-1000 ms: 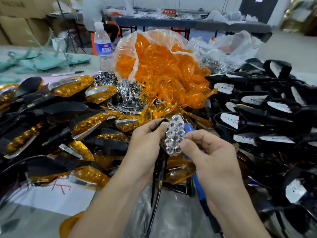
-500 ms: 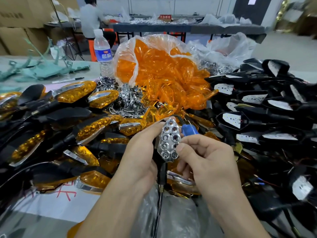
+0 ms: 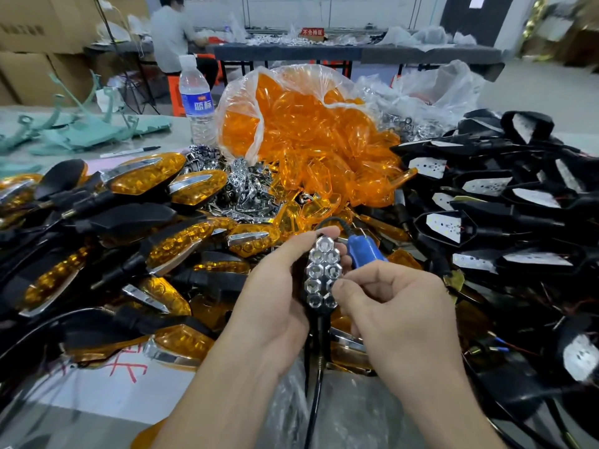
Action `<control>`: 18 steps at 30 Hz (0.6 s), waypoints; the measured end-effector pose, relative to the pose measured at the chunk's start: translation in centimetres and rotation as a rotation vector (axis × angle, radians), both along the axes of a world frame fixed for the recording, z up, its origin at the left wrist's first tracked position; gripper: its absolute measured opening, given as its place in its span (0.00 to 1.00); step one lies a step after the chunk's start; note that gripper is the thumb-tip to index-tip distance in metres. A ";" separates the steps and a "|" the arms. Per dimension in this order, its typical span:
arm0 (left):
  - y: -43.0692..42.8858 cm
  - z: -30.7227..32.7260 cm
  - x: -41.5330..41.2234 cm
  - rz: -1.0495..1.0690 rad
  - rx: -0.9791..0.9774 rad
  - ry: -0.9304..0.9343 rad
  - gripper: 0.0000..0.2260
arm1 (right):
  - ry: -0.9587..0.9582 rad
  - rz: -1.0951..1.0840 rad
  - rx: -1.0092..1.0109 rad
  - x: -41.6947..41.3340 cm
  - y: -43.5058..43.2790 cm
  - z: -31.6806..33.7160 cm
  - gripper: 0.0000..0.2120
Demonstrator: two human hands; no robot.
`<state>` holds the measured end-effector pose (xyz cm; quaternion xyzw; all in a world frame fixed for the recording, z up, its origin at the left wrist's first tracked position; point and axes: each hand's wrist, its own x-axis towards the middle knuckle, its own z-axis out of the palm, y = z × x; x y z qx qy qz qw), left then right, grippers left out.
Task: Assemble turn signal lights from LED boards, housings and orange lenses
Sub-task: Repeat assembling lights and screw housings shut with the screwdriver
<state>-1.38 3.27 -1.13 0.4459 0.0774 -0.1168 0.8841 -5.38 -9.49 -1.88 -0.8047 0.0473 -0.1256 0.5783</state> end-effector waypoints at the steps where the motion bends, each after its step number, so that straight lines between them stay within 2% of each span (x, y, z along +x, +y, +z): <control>1: 0.0 -0.1 0.0 -0.007 0.004 -0.011 0.16 | 0.001 -0.036 -0.018 0.0 0.1 -0.1 0.05; 4: 0.0 -0.2 -0.1 -0.031 0.025 -0.039 0.18 | -0.003 -0.151 -0.076 -0.1 0.4 -0.3 0.05; 7: 0.0 -0.2 -0.3 -0.062 -0.015 -0.045 0.18 | -0.035 -0.209 -0.140 -0.2 0.6 -0.2 0.10; 10: 0.2 -0.3 -0.3 -0.077 -0.017 -0.066 0.19 | -0.066 -0.173 -0.131 -0.3 0.7 -0.2 0.10; 14: 0.4 -0.6 -0.3 -0.096 0.036 -0.125 0.14 | -0.110 -0.095 -0.086 -0.6 1.1 0.0 0.09; 18: 0.2 -0.6 -0.3 -0.065 0.050 -0.162 0.17 | -0.174 -0.086 -0.119 -0.8 0.9 0.2 0.10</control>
